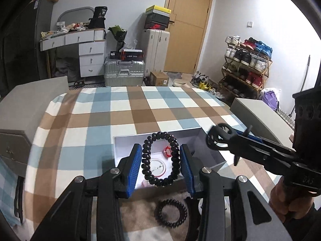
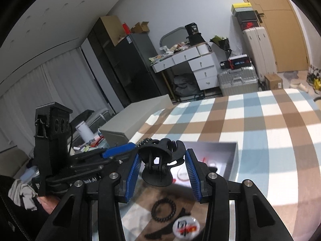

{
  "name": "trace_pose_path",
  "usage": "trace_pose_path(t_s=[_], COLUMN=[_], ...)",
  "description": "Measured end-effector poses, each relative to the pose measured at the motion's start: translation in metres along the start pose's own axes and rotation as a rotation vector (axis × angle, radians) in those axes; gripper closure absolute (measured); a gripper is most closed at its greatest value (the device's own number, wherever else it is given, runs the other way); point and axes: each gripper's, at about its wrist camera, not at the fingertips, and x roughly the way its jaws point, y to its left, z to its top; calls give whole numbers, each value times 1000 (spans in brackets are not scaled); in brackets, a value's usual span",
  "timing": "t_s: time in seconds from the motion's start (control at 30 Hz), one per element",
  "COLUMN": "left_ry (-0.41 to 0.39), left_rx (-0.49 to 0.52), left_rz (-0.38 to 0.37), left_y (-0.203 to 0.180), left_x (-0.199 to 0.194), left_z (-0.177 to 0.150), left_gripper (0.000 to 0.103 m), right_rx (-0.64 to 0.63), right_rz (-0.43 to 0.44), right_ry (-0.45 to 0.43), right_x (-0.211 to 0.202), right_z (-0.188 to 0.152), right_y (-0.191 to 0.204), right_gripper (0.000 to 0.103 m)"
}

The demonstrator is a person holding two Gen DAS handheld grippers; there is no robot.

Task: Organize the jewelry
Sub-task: 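Carry both items into the silver box and open both grippers, then lift both grippers out of the box back toward the pile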

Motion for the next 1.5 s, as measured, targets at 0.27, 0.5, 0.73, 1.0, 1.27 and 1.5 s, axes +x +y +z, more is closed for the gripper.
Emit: trace_pose_path(t_s=[0.27, 0.5, 0.73, 1.0, 1.27, 1.5], left_ry=[39, 100, 137, 157, 147, 110], left_rx=[-111, -132, -124, -104, -66, -54], left_rz=[-41, -51, -33, -24, 13, 54], left_y=[12, 13, 10, 7, 2, -1], left_x=[22, 35, 40, 39, 30, 14], left_z=[6, -2, -4, -3, 0, -1], left_gripper=[69, 69, 65, 50, 31, 26], right_rx=[86, 73, 70, 157, 175, 149], right_rz=[-10, -35, -97, -93, -78, -107], right_ry=[63, 113, 157, 137, 50, 15], right_x=[38, 54, 66, 61, 38, 15], right_z=[8, 2, -6, -5, -2, -2], right_y=[-26, -30, -35, -48, -46, -35], right_gripper=[59, 59, 59, 55, 28, 24])
